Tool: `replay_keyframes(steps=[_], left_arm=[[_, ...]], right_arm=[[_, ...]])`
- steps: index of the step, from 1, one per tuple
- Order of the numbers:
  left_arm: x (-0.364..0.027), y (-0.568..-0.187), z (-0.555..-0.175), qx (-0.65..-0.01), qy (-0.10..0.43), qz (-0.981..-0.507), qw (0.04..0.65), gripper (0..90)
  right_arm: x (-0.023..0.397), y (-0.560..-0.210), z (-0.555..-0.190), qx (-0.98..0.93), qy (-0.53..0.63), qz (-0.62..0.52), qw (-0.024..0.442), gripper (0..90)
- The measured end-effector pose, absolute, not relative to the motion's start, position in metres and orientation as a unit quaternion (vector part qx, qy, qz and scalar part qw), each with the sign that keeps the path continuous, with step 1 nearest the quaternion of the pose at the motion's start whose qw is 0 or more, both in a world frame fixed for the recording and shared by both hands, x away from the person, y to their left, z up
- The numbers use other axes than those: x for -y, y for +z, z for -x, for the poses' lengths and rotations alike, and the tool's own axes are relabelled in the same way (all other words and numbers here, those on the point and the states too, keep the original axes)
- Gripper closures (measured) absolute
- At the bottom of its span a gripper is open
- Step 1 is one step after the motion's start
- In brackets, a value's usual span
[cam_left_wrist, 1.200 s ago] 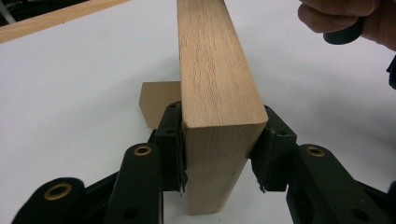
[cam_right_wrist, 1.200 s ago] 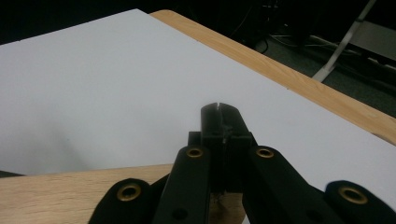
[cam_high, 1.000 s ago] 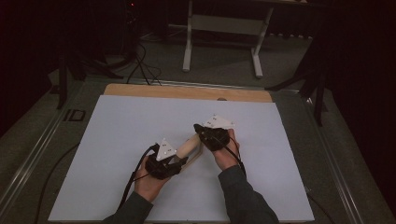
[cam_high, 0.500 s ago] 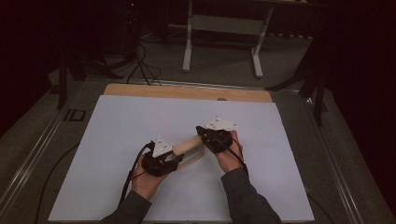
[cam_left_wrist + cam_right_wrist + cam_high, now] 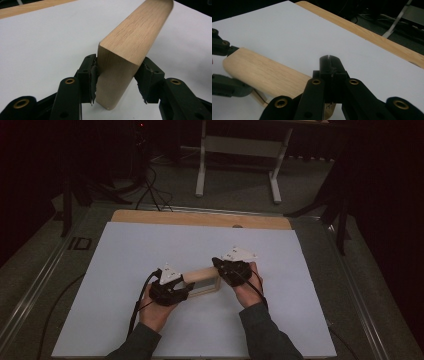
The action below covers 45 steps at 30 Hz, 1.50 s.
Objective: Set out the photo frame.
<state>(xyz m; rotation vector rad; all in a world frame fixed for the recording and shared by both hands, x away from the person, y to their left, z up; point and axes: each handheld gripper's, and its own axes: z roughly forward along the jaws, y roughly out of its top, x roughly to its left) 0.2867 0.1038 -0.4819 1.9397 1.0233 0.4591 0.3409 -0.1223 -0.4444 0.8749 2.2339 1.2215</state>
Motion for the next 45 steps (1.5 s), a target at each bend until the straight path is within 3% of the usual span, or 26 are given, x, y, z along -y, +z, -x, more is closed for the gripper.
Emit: replay_keyframes(steps=[13, 30, 45], left_arm=[[-0.104, -0.483, -0.288, -0.426, 0.190, -0.769, 0.438, 52.0], [-0.106, -0.485, -0.288, -0.426, 0.190, -0.765, 0.444, 53.3], [-0.108, -0.485, -0.288, -0.424, 0.186, -0.765, 0.448, 53.9]], right_arm=[[0.129, -0.444, -0.337, -0.809, 0.447, -0.319, 0.209, 89.5], [0.148, -0.439, -0.320, -0.784, 0.506, -0.302, 0.195, 63.6], [0.169, -0.447, -0.313, -0.776, 0.516, -0.309, 0.190, 52.3]])
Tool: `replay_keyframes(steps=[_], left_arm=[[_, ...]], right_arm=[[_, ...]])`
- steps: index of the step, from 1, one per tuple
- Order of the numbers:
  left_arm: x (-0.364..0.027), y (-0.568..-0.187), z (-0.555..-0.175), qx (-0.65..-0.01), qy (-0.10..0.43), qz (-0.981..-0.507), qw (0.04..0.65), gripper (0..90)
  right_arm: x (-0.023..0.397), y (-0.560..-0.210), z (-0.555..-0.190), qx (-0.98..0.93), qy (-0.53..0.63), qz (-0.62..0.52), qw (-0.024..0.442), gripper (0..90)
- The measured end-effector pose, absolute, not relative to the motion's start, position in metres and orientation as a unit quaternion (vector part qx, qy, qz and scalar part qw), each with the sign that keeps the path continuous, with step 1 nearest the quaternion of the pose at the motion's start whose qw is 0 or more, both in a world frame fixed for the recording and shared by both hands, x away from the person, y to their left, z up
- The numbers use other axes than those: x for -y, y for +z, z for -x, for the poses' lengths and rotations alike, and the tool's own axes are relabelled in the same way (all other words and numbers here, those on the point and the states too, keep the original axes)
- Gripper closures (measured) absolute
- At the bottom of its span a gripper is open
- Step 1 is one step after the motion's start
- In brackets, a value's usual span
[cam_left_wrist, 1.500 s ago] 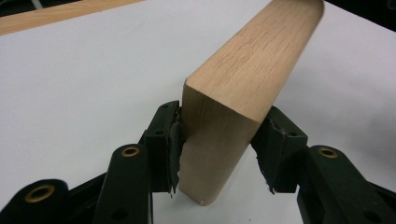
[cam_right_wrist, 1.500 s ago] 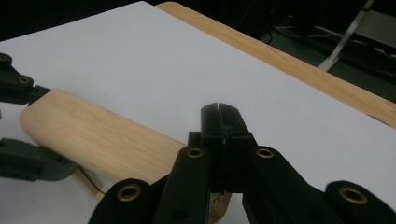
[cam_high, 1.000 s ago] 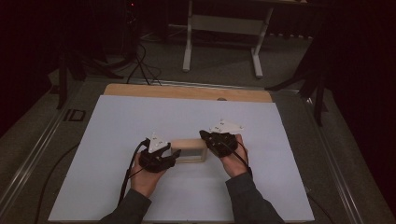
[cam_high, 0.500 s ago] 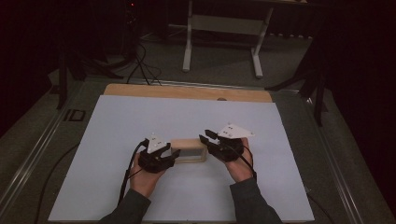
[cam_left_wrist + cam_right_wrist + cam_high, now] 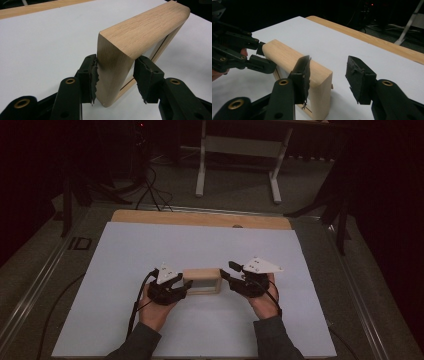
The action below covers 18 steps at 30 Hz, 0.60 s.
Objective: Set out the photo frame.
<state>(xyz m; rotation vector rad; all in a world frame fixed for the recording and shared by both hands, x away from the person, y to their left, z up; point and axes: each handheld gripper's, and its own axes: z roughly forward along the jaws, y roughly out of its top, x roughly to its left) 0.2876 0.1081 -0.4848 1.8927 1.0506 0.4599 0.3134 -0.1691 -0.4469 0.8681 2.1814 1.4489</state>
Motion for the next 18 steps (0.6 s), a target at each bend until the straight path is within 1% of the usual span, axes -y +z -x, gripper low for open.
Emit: replay_keyframes(steps=[18], left_arm=[[-0.108, -0.485, -0.287, -0.427, 0.185, -0.762, 0.451, 54.1]], right_arm=[[0.166, -0.467, -0.316, -0.795, 0.510, -0.290, 0.154, 41.2]])
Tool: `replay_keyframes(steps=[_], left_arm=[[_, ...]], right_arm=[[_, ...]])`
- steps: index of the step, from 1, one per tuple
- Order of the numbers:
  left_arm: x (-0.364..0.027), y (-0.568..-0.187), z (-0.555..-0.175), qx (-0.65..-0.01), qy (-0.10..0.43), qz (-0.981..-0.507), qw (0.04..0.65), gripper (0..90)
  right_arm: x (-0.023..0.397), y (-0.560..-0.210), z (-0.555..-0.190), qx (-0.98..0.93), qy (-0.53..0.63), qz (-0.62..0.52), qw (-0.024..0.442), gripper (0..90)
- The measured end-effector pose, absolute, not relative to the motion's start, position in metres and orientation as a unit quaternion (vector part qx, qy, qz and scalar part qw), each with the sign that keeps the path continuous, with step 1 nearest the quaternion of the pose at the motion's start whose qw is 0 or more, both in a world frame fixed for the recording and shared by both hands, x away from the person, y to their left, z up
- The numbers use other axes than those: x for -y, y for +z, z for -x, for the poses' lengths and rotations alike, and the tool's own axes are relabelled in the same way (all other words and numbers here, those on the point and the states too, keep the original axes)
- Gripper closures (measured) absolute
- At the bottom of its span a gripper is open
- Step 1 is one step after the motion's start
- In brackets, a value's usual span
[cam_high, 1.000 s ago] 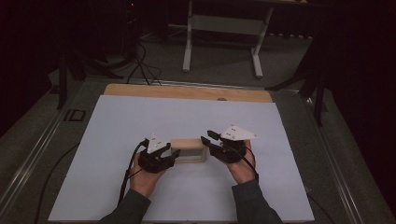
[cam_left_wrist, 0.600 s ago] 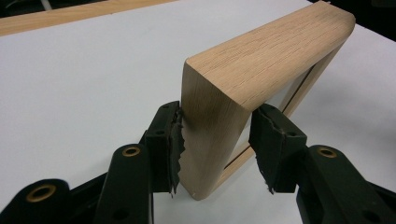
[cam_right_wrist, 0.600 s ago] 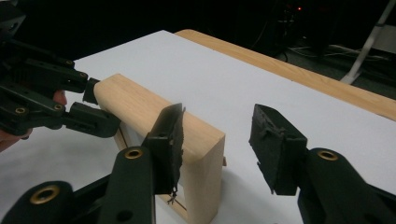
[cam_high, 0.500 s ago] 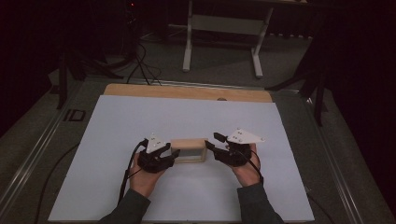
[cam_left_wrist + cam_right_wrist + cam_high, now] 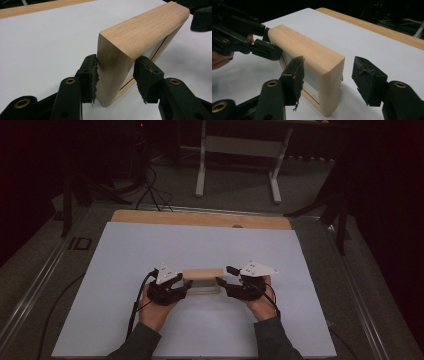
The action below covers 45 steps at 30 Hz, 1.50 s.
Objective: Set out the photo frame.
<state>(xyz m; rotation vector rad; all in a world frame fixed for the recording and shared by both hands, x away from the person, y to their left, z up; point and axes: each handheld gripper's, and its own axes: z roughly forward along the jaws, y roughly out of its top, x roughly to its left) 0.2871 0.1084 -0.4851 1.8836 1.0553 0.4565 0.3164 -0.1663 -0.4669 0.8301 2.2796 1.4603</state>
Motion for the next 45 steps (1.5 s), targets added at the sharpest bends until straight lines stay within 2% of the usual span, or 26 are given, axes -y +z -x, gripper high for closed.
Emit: replay_keyframes(steps=[27, 45], left_arm=[[-0.109, -0.486, -0.288, -0.426, 0.184, -0.765, 0.448, 54.1], [-0.108, -0.488, -0.288, -0.421, 0.187, -0.767, 0.446, 54.0]], right_arm=[[0.152, -0.487, -0.326, -0.820, 0.482, -0.272, 0.146, 35.8], [0.149, -0.489, -0.328, -0.816, 0.493, -0.263, 0.145, 38.3]])
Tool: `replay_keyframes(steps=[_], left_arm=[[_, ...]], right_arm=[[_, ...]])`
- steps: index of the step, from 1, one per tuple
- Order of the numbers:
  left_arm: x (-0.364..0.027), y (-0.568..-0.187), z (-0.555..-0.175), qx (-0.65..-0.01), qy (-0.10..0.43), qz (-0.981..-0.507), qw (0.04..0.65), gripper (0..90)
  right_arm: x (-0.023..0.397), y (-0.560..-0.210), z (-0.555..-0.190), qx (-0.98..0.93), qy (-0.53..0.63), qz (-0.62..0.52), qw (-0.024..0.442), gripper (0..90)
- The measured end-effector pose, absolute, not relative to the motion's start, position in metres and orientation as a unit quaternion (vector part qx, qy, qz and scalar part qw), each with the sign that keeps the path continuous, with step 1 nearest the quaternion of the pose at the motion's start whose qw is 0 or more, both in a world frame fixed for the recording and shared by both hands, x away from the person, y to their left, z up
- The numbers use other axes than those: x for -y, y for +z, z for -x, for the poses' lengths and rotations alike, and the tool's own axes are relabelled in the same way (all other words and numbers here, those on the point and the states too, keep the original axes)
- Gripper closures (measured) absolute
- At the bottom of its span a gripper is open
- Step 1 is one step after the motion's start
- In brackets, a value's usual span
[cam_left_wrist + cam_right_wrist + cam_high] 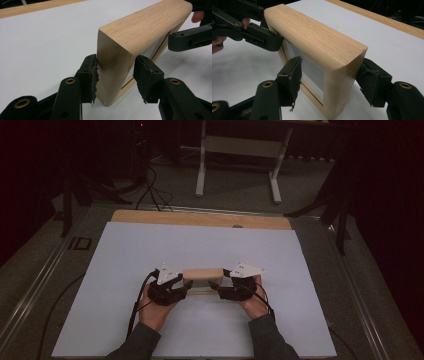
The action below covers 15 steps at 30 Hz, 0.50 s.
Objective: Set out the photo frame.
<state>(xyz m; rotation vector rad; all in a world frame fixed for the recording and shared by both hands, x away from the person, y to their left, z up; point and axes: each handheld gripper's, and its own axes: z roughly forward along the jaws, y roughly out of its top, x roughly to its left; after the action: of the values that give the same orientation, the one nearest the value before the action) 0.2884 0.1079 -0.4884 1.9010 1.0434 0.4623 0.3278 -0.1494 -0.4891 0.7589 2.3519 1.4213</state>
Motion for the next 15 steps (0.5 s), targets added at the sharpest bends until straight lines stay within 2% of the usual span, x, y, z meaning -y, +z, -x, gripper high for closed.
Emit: replay_keyframes(steps=[15], left_arm=[[-0.1093, -0.4886, -0.2925, -0.416, 0.180, -0.767, 0.453, 52.6]], right_arm=[[0.1510, -0.4878, -0.3273, -0.814, 0.493, -0.261, 0.161, 45.1]])
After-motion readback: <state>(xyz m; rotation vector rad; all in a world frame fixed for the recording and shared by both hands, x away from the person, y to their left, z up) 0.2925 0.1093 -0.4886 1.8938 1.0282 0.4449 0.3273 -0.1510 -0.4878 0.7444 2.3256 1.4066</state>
